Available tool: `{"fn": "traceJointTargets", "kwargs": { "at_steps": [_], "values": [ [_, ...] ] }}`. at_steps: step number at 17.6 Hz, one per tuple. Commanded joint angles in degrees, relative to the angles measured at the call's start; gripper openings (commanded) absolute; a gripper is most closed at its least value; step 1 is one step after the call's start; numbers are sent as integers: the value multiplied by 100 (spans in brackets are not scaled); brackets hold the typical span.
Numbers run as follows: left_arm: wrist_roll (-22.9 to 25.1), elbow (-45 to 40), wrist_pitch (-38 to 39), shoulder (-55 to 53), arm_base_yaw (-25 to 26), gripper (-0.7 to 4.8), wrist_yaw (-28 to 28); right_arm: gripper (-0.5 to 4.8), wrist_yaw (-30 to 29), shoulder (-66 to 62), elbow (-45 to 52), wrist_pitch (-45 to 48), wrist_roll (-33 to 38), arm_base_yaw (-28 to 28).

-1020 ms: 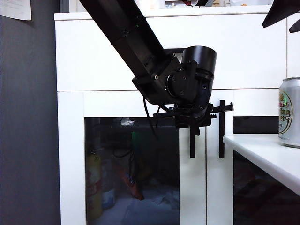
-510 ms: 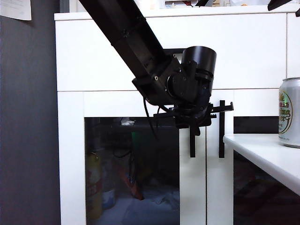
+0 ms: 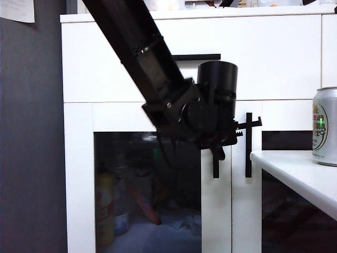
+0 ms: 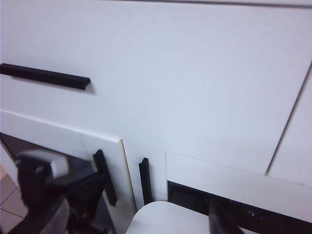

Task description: Open the left door of the white cabinet, pick up a can of beverage from the table on the right, place it inside the cabinet, and finally close the cabinet door.

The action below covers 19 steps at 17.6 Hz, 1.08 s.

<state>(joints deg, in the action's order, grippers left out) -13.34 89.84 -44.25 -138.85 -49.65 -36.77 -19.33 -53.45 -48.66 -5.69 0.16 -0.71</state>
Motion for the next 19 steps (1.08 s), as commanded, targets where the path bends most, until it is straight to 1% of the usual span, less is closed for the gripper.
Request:
{"fn": "traceJointTargets", "kwargs": {
  "at_steps": [1,5,10,15,17,19],
  "values": [
    [-168,-195,-774,96,-129,-6,92,368,-26,48,-24,-94,-17,-7],
    [-166,-195,-1202,96,-168,-6,96,368,-28,50,-24,-181,-20,-7],
    [-166,-251,-1259,94,-291,-6,90,368,-28,52,-24,-186,-17,-4],
    [-166,-365,-1867,94,-356,-6,79,368,-28,55,-24,-245,-20,-4],
    [-166,-363,-1882,94,-358,-6,83,368,-31,55,-24,-267,-20,-4],
    [-168,-361,-1683,94,-358,-6,98,368,-31,55,-24,-267,-17,-4]
  ]
}}
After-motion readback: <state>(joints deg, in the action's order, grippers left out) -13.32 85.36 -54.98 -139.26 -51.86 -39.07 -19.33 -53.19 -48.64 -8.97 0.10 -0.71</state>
